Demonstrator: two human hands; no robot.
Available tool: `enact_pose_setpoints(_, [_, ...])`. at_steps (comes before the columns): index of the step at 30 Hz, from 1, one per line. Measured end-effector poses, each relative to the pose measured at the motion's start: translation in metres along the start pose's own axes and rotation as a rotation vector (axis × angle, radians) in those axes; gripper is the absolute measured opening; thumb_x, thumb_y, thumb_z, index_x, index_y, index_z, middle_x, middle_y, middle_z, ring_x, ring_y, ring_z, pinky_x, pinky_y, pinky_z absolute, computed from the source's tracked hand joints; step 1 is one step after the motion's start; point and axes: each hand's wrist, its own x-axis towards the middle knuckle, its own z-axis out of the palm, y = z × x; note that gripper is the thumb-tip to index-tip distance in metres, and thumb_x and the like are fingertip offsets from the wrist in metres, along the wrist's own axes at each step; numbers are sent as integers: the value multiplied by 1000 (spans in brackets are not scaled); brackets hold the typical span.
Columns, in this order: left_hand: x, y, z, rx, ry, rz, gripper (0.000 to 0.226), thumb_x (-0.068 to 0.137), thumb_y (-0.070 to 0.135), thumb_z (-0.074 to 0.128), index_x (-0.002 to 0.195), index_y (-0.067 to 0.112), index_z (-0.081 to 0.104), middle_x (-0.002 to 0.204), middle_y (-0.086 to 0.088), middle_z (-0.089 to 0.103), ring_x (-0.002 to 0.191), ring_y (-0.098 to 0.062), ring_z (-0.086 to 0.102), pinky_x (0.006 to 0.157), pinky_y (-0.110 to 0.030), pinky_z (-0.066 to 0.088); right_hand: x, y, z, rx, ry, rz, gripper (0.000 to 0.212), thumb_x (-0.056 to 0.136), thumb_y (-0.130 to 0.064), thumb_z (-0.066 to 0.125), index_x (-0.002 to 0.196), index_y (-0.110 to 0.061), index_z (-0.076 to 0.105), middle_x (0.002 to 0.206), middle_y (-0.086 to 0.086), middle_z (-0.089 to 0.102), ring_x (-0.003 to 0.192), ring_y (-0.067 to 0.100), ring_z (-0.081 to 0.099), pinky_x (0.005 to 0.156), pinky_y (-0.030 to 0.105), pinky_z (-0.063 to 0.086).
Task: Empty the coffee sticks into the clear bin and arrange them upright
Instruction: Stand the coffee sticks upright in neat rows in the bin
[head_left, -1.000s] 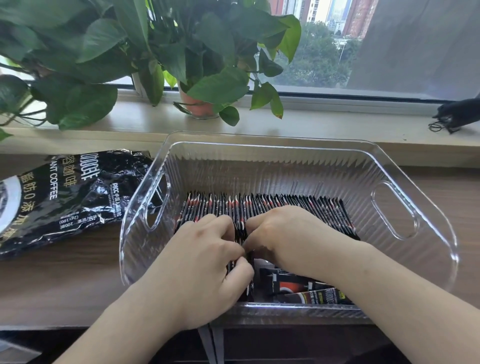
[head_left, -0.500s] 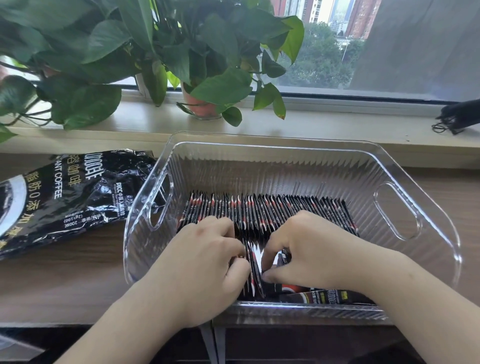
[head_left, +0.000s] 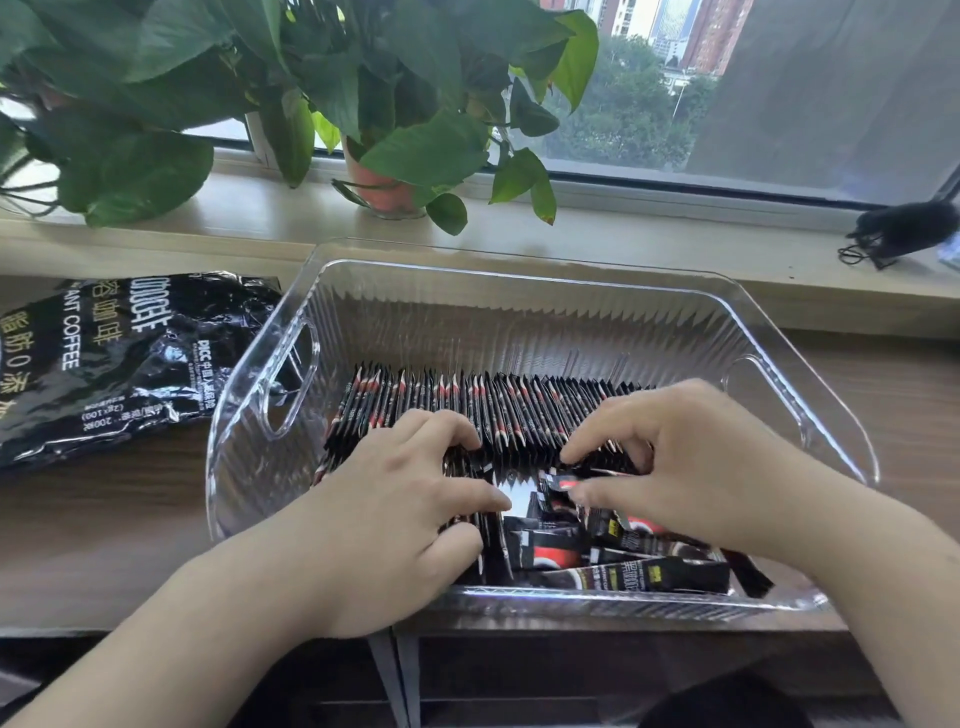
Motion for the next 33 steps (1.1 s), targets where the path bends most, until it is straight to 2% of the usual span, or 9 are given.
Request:
enact_pose_setpoints(4, [3,-1,1,-23,-58,31,72,75,56,5,140,58,37,144,19,8,136,3,-2,106,-21,11,-10,11,1,-126,-45,27,22,84,-42,78,105,-36,76,65,-42,52,74,-27,47,63,3,34])
enact_pose_setpoints(8, [4,-1,2,-39,-45,45,70,77,56,7,136,56,44,146,18,9,135,5,-4,104,-18,10,-12,14,8,-267,-130,34,41,83,-60,70,119,-41,68,100,-32,55,84,-15,45,74,10,31])
enact_pose_setpoints(10, [3,-1,2,-29,-20,49,73,75,55,5,134,51,49,145,17,13,134,5,-1,105,-18,10,-14,11,4,-278,-147,63,46,81,-64,67,121,-42,65,109,-30,56,90,-11,44,80,15,34])
enact_pose_setpoints(12, [2,0,2,-24,2,52,74,74,54,5,128,47,55,144,16,17,133,4,3,107,-19,12,-17,10,-2,-320,-170,72,46,81,-63,67,122,-41,65,110,-28,55,95,-10,47,86,19,40])
enact_pose_setpoints(16, [2,0,4,-30,37,66,69,76,53,7,115,43,63,140,18,22,132,4,8,105,-19,15,-20,10,-1,-514,-232,104,40,85,-50,63,122,-35,63,112,-19,57,110,6,52,93,28,48])
enact_pose_setpoints(20, [2,0,4,-39,53,73,70,76,53,8,116,43,65,140,16,27,132,3,11,108,-21,16,-19,11,2,-574,-297,147,43,86,-41,62,128,-34,62,115,-15,59,114,12,54,93,32,51])
enact_pose_setpoints(24, [2,0,5,-33,50,59,71,75,54,8,119,44,64,141,17,26,133,5,9,111,-23,18,-20,13,-2,-641,-304,181,42,85,-45,64,124,-29,62,114,-12,57,113,13,53,91,33,50])
enact_pose_setpoints(29, [1,0,4,-24,46,51,73,73,55,6,120,47,62,140,20,23,132,8,6,111,-21,17,-11,16,10,-584,-289,176,43,91,-44,67,131,-29,60,119,-11,58,114,17,56,93,37,52])
enact_pose_setpoints(33, [2,0,4,-35,55,54,71,74,54,9,118,47,64,141,18,27,132,6,11,111,-23,19,-9,20,10,-525,-293,229,52,91,-46,68,140,-33,55,119,-9,47,111,19,57,90,36,52])
